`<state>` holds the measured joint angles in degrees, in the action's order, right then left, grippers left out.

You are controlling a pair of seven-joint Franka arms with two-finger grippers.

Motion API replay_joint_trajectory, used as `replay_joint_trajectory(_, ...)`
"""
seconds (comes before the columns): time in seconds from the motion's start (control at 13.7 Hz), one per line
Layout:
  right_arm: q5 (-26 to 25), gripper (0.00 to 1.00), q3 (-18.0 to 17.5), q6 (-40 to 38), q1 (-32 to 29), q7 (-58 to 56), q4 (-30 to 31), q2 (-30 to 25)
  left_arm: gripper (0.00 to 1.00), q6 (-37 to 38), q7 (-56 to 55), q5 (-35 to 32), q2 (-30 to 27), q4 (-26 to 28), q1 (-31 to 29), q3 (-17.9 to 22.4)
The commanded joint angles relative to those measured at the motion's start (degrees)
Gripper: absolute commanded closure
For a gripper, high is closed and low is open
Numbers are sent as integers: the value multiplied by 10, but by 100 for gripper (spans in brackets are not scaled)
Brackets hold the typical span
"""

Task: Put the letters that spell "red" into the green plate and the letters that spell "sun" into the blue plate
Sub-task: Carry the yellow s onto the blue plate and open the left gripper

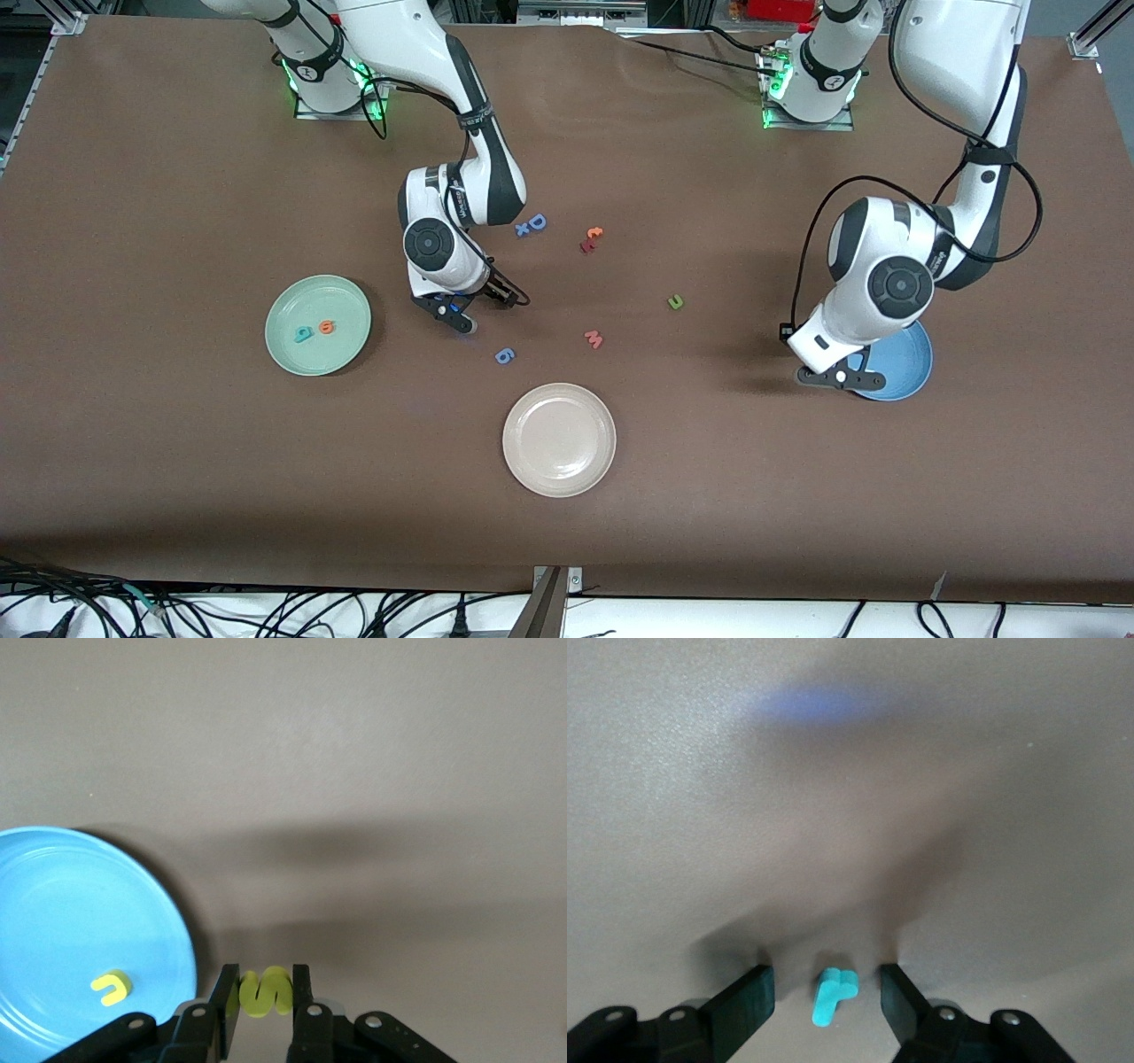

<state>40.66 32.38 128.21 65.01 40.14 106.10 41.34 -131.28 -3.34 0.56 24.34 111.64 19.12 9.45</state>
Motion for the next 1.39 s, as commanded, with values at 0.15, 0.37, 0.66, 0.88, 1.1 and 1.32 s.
replay_joint_trajectory(0.15, 13, 59, -6, 18, 7, 0, 20, -2, 81, -49, 112, -8, -59, 93, -76, -8)
replay_joint_trajectory(0.37, 13, 60, -6, 18, 7, 0, 20, -2, 81, -72, 164, -6, -79, 128, -110, -8)
replay_joint_trajectory(0.66, 13, 64, -5, 18, 7, 0, 20, -2, 81, -83, 244, 27, -76, 136, -146, -8)
replay_joint_trajectory(0.88, 13, 68, -5, 17, 7, 0, 20, -2, 78, -111, 253, 31, -53, 130, -148, -8)
replay_joint_trajectory(1.1, 13, 70, -6, 17, 7, 0, 19, -2, 0, -110, 252, 31, -47, 123, -147, -9)
replay_joint_trajectory(1.32, 13, 76, -5, 16, 7, 0, 19, -2, 0, -107, 251, 32, -47, 118, -145, -10)
